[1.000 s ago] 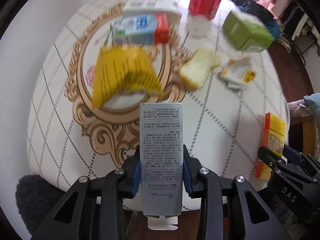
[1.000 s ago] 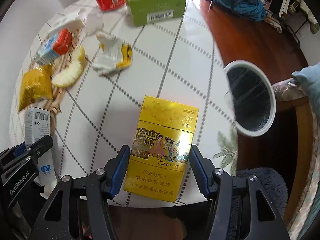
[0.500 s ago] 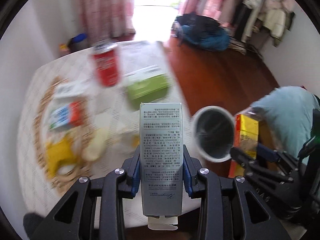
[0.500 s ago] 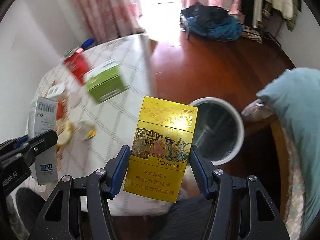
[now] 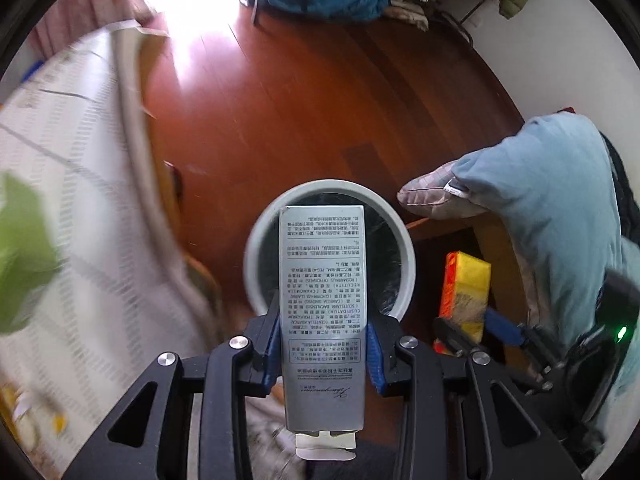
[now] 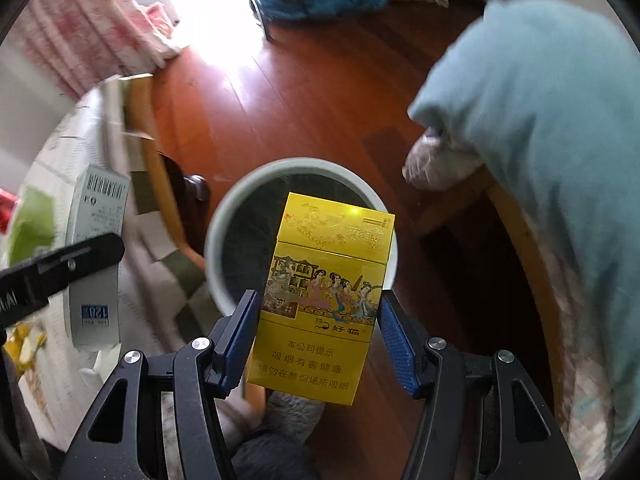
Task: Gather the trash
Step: 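Carry the cigarette pack and white tube over the white trash bin, then open both grippers to drop the pack and tube into the bin, then grasp the yellow snack bag with the left gripper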
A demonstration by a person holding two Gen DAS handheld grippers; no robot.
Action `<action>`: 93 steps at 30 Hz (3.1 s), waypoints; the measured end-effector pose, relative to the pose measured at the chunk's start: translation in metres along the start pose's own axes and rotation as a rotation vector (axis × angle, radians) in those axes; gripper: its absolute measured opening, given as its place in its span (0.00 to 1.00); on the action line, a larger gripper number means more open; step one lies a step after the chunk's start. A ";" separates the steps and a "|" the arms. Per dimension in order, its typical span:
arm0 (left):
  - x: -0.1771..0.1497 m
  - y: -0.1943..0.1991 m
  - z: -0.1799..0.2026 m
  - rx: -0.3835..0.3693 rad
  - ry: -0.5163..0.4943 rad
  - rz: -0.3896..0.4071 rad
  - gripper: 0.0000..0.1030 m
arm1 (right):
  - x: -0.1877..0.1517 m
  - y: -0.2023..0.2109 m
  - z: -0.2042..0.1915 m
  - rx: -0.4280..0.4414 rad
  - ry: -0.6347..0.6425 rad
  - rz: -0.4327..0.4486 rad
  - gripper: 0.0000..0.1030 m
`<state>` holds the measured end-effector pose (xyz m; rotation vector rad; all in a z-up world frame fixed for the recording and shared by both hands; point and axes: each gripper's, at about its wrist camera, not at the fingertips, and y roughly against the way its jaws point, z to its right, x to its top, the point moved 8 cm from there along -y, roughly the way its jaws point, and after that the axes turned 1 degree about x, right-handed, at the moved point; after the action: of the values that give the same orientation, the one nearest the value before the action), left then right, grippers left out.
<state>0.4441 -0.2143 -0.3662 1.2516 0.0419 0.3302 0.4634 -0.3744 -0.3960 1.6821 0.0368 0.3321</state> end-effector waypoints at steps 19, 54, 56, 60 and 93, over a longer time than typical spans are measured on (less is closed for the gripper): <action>0.021 -0.073 0.001 -0.060 0.054 -0.179 0.77 | 0.013 -0.088 0.015 0.007 -0.051 -0.103 0.60; -0.049 0.084 -0.007 0.325 -0.099 0.134 0.95 | -0.021 0.063 0.005 -0.067 -0.074 0.024 0.99; -0.054 0.100 -0.003 0.325 -0.101 0.167 0.95 | -0.024 0.082 0.003 -0.075 -0.069 0.052 0.98; -0.065 0.132 0.003 0.325 -0.106 0.225 0.95 | -0.034 0.119 0.000 -0.083 -0.064 0.101 0.98; -0.201 0.158 -0.338 0.348 0.592 0.173 0.94 | -0.091 0.051 -0.339 0.237 0.233 -0.069 0.84</action>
<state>0.1470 0.0869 -0.3563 1.4649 0.5181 0.8648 0.2872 -0.0738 -0.3296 1.8630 0.3178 0.4855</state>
